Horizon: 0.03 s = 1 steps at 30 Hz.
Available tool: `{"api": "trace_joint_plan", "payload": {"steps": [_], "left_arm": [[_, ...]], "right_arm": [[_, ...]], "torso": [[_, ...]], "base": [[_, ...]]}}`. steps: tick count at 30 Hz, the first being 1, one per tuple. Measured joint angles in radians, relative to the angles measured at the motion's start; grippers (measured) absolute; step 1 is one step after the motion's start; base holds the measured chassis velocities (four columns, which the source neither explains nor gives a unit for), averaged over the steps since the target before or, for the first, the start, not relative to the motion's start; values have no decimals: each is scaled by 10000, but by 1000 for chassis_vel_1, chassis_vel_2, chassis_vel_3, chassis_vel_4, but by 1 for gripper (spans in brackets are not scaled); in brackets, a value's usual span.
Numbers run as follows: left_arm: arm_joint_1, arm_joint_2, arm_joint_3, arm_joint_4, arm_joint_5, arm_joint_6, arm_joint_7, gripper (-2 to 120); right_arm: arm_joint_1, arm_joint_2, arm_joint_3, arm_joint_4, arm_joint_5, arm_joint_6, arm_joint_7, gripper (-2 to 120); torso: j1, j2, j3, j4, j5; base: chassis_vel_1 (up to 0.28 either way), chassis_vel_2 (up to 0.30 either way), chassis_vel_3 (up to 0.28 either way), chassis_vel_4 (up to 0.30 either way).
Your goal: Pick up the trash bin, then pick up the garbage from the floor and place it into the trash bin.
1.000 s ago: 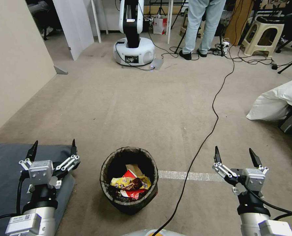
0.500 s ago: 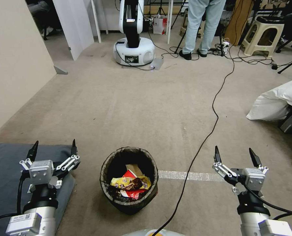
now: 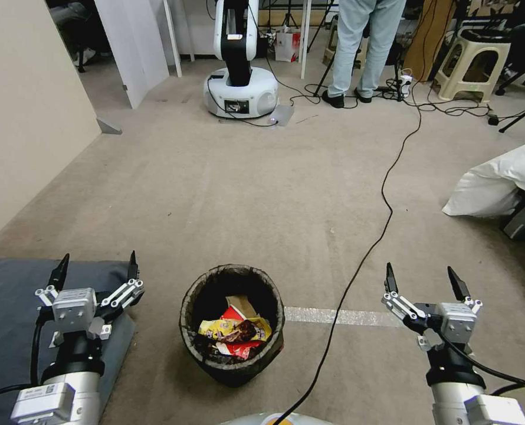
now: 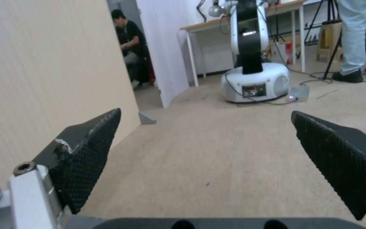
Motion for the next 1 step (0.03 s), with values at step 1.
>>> {"api": "trace_joint_plan", "payload": {"steps": [1], "left_arm": [[0, 0, 0, 1, -1, 1, -1, 100]], "right_arm": [[1, 0, 0, -1, 1, -1, 0, 100]], "torso": [[0, 0, 0, 0, 0]], "base": [[0, 0, 0, 0]]}}
